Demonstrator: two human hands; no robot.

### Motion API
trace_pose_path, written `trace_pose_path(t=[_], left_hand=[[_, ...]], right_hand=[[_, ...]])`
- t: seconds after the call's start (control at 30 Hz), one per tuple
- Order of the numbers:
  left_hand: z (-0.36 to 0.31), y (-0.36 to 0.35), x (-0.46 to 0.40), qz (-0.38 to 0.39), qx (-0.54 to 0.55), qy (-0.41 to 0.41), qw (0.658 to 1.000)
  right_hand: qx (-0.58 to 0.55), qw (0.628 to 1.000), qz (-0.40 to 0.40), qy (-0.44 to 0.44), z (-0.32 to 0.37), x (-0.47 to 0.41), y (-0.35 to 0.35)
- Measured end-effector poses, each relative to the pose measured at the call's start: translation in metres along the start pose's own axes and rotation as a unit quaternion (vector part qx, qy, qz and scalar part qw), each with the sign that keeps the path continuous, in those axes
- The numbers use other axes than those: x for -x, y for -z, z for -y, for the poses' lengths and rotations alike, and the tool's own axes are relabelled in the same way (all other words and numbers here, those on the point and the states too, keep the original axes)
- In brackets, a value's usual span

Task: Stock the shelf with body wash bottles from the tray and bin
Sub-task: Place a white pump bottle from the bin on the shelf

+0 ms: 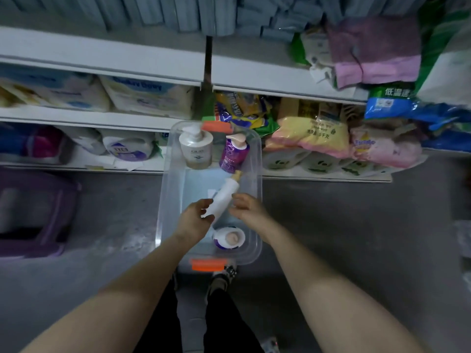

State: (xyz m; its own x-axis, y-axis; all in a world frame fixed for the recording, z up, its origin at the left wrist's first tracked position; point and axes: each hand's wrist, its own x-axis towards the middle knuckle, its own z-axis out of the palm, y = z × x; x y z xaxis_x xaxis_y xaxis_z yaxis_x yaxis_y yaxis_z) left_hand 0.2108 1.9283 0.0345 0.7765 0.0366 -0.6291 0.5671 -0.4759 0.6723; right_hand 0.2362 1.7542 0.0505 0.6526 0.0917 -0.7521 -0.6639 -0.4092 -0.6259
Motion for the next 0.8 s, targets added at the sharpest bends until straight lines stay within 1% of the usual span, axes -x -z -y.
trace_pose_path(t=[0.07,0.2,0.33,0.5,0.67,0.8], left_hand=[[0.01,-0.004,-0.007,-0.014,0.007,0.008,1.0],[0.016,0.0,-0.028,-0.051,0.023,-0.009,0.998],[0.009,0.011,-0.063,-0.071,0.05,-0.019,0.996],[-0.005,0.027,-0.106,-0.094,0.069,-0.027,0.993],[0.0,0.031,-0.137,-0.092,0.106,-0.008,0.99],[0.007,0.03,-0.156,-0.076,0.12,-0.009,0.99]], right_hand=[[0.004,1.0,0.0,-0.006,-0.004,-0.013,-0.005],[-0.003,1.0,-0.001,0.007,0.005,-0.041,-0.015],[-0.018,0.999,-0.005,0.044,0.036,-0.076,-0.019],[-0.017,0.996,-0.031,0.084,0.078,-0.127,-0.025],[0.014,0.99,-0.07,0.121,0.086,-0.169,-0.041],[-0.028,0.984,-0.106,0.14,0.082,-0.183,-0.047]])
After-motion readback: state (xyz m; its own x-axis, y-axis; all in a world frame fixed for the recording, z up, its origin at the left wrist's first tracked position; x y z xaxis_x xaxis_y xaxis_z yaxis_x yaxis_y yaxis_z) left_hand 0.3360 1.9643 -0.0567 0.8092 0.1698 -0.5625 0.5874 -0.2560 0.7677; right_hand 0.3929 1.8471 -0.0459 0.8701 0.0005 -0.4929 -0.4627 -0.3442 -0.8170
